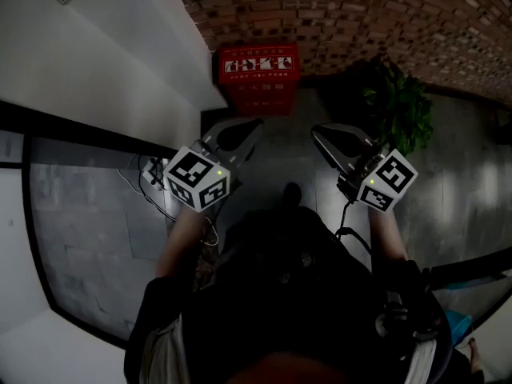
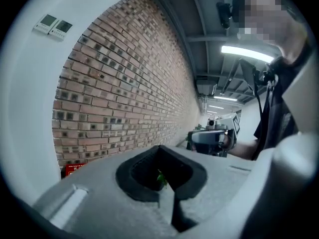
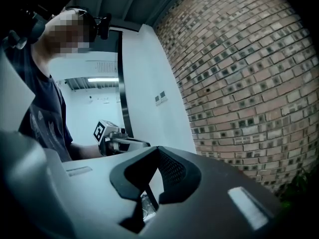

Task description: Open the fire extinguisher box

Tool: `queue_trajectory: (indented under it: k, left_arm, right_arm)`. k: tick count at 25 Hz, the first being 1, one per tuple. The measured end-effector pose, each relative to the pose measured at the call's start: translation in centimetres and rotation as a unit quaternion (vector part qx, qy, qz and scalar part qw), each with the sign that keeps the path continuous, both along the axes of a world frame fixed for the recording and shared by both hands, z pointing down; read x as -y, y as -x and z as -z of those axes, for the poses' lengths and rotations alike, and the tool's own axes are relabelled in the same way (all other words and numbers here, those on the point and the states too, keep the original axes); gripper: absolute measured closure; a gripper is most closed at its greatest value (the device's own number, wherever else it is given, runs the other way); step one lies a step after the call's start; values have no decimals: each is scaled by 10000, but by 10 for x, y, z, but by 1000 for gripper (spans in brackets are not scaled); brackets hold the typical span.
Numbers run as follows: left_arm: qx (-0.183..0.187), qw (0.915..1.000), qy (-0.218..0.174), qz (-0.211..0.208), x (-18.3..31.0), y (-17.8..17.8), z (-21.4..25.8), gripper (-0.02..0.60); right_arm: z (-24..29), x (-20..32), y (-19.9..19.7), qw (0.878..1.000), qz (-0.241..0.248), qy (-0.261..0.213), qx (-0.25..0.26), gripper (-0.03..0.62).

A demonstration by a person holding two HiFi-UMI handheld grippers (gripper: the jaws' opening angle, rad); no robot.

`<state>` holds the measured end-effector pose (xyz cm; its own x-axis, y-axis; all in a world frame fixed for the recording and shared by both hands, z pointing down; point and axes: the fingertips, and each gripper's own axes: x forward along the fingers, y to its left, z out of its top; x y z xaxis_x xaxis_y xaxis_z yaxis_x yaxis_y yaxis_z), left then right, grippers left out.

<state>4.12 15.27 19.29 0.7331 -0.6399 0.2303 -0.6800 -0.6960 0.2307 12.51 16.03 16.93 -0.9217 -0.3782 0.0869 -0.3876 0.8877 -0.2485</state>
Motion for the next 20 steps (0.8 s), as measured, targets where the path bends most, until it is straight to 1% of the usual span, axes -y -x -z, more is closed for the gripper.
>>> queue_trajectory:
  k: [3, 6, 9, 12, 15, 17, 19, 20]
  left_arm:
    - [59, 9998, 20, 204, 21, -17, -5, 581]
    - [115, 9991, 81, 392, 38, -27, -12, 581]
    - [203, 9984, 166, 493, 52, -31, -18, 581]
    - [374, 9973, 232, 591, 68, -32, -29, 581]
    - [490, 9963, 323, 633, 79, -21, -43, 581]
    - [402, 9955, 421, 743, 87, -6, -52, 581]
    - [316, 9947, 502, 834, 98, 6, -62, 581]
    - [333, 9944, 518, 864, 105, 13, -67, 581]
  right_arm:
    - [-8, 22, -18, 9997, 212, 71, 45, 592]
    - [-17, 44, -26, 9992, 386, 98, -41, 592]
    - [-21, 59, -29, 9984, 547, 58, -122, 592]
    - [-24, 76, -32, 9980, 599, 150, -137, 592]
    - [-29, 85, -18, 9971, 713, 242, -145, 592]
    - [-34, 91, -4, 9961, 812, 252, -217, 592]
    - [-41, 99, 5, 9958, 805, 270, -334, 592]
    - [-44, 105, 10, 9958, 770, 298, -388, 592]
